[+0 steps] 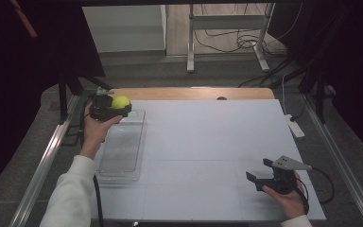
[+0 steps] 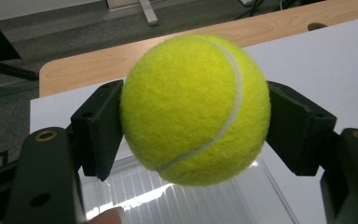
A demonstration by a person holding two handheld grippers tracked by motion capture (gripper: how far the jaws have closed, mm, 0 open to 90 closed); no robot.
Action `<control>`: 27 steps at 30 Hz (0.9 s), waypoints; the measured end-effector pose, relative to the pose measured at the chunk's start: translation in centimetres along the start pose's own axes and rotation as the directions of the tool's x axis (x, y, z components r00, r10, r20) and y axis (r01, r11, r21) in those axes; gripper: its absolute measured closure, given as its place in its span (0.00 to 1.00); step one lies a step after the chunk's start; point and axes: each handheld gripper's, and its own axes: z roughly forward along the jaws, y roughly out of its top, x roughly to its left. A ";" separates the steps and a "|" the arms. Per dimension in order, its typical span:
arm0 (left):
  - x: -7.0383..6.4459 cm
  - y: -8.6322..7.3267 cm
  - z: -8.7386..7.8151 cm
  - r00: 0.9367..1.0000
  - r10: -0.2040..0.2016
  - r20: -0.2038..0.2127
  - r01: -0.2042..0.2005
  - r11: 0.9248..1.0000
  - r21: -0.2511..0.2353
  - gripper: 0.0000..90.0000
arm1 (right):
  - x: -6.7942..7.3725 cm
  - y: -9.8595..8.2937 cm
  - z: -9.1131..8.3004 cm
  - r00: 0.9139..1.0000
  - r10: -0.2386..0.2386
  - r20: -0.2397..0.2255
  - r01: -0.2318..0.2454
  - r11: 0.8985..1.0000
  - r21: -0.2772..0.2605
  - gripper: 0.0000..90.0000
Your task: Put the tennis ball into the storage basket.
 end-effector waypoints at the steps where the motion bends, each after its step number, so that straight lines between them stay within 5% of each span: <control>1: 0.1 -0.1 0.0 1.000 -0.002 -0.002 0.002 1.000 0.000 0.30 | 0.0 0.0 0.0 1.000 0.001 0.000 -0.001 1.000 0.000 0.11; 27: 1.3 -0.8 1.1 0.999 -0.034 -0.037 0.035 0.999 0.032 0.30 | 0.0 -0.1 0.0 1.000 0.000 0.002 0.000 1.000 0.003 0.11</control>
